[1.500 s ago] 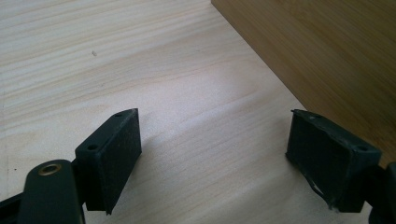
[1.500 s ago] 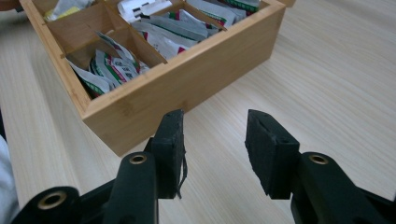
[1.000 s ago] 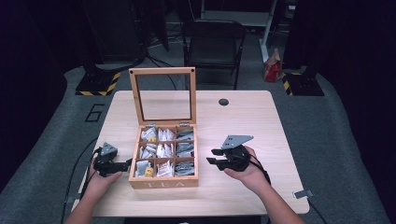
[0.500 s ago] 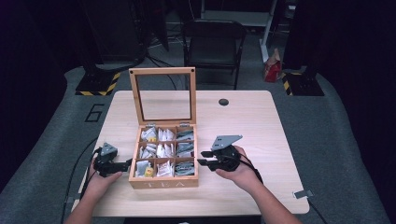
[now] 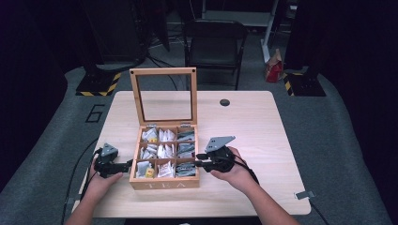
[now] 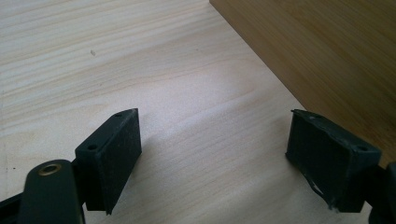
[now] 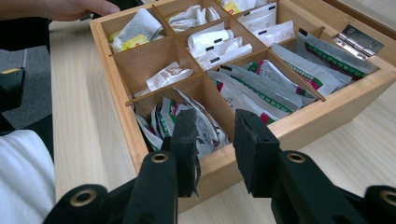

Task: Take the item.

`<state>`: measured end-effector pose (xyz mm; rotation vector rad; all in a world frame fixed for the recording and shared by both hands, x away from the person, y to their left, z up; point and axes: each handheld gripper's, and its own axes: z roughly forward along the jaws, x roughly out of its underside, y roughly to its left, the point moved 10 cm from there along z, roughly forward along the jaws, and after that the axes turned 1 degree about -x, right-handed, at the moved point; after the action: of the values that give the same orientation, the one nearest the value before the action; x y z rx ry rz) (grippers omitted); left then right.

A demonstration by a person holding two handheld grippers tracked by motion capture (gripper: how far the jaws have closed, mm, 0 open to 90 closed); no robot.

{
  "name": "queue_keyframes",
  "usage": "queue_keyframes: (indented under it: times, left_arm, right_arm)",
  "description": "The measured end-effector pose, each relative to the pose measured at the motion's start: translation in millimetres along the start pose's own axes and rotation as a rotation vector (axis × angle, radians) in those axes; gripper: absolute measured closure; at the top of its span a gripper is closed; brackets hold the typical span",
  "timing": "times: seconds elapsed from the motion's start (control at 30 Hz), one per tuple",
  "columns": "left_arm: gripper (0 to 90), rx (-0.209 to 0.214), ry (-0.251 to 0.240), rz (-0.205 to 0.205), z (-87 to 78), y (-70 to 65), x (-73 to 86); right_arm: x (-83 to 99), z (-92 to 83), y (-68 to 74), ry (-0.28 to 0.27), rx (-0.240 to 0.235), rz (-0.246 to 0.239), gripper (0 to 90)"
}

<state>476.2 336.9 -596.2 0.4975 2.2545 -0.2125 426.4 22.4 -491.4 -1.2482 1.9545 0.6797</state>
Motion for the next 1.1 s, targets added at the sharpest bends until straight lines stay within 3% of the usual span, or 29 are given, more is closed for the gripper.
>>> queue_keyframes:
  times: [0.53, 0.8, 0.93, 1.1]
  left_arm:
    - [17.4, 0.001, -0.001, 0.0, -0.1, -0.3, 0.1]
    - [17.4, 0.001, -0.003, 0.0, -0.1, -0.4, 0.0]
    - [17.4, 0.0, -0.005, -0.001, 0.0, -0.4, -0.1]
    - [17.4, -0.001, -0.007, -0.001, 0.1, -0.4, -0.1]
  right_arm:
    - [-3.0, 14.4, 3.4, 0.01, -0.009, -0.027, 69.7]
    - [-2.1, 19.8, 4.9, 0.018, -0.023, -0.015, 73.6]
    - [-2.3, 21.8, 3.5, 0.021, -0.021, -0.033, 76.2]
    - [-0.7, 25.0, 3.9, 0.031, -0.028, -0.01, 80.2]
